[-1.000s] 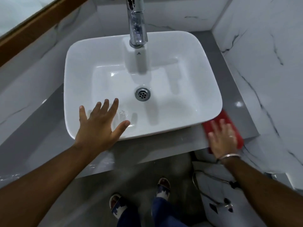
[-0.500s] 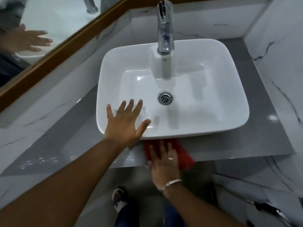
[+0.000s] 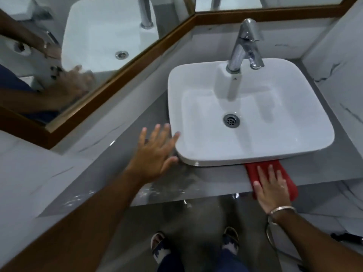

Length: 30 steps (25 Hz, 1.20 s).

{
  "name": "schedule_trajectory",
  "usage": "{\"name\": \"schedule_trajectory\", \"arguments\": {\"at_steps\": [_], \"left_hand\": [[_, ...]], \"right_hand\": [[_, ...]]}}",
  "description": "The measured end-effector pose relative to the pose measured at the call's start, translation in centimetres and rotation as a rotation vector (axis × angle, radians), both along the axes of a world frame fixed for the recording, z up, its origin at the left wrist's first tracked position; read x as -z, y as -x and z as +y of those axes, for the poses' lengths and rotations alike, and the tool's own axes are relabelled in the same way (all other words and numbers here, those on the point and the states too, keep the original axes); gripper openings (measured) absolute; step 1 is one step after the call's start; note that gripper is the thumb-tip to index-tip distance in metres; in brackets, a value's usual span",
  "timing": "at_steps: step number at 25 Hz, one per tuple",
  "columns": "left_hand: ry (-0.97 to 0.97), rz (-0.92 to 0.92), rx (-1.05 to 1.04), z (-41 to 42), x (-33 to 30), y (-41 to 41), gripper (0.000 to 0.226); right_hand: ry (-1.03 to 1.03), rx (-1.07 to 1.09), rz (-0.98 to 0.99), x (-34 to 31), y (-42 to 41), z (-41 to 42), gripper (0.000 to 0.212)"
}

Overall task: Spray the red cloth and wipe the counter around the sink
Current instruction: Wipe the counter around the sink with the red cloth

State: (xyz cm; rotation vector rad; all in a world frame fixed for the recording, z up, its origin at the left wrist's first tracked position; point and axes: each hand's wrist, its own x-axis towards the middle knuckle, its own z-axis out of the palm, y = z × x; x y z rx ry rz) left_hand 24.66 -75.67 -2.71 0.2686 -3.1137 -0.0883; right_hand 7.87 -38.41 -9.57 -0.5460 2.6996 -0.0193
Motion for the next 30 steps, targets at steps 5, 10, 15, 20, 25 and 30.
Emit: {"name": "schedule_trajectory", "arguments": {"at_steps": [5,10,15,20,25,30], "left_hand": [[0.135,-0.206,0.077,-13.3,4.4,-6.4,0.074],[0.159,-0.233,0.261,-16.7,9.0,-5.6,0.067],[0.035,-0.200,0.309,-17.0,10.0,-5.0,0.067],[0.036,-0.171,0.324,-17.1,10.2,-5.2,0.065],[0.024,-0.146,0.337,-17.1,10.4,-5.1,0.065],[0.019,-0.128,0.327,-17.0,10.5,-5.3,0.064]], "right_hand": [[0.022,-0.077,0.029,0.8,-8.9,-12.5,0.082],[-0.024,-0.117,0.135,2.1,-12.1,-16.9,0.074],[0.091,-0.562,0.091,0.9,-14.7,-19.2,0.066],[0.207,-1.308,-0.021,0.9,-16.7,-25.3,0.054],[0.131,-1.357,0.082,0.7,-6.6,-18.7,0.052],[0.178,-1.021,0.173,2.4,-14.2,-23.4,0.063]]}}
